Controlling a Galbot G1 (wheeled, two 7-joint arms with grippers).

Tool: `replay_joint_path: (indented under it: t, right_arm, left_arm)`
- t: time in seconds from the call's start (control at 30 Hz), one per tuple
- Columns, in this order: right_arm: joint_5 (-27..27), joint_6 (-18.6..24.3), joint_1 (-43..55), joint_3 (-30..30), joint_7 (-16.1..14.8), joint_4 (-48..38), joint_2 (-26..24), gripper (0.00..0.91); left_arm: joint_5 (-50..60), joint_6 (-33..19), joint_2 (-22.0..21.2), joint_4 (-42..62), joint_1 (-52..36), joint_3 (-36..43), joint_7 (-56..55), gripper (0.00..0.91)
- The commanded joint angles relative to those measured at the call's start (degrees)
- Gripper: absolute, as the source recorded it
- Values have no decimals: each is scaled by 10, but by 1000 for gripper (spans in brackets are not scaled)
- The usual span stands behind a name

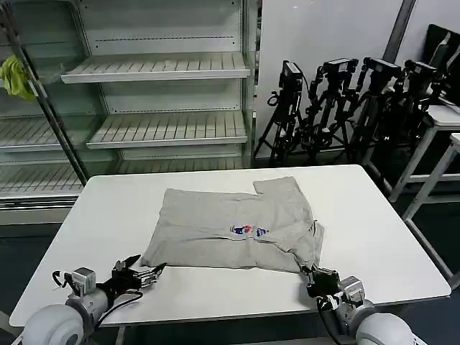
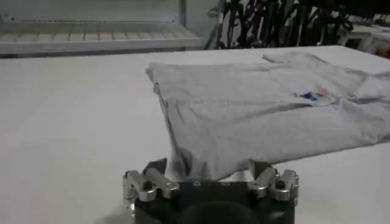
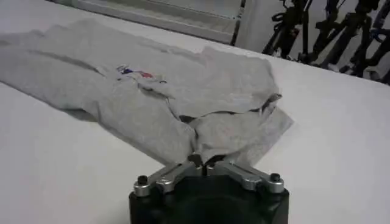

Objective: Fold and organize the clothes.

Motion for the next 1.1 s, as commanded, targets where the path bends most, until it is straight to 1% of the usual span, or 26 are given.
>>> replay_joint_path:
  t: [0.03,0.9,1.0,1.1]
  right_arm:
    - [0,0,-1,-1,0,-1,0,0]
    - [-6,3,0,-6,-3,0,0,0]
    - [-5,3,-5,-4,-2,6,-4,0]
    - [0,1,-14,1,1,17,-19,0]
  left_arm:
    - [1,-1,-4,10,-16,14,1,40]
    - [20,-12,-7,-7,29,-17,12,40]
    - [20,-11,-3,-20,47,-24,12,40]
    - [15,-9,13,-48,75,-39,8,40]
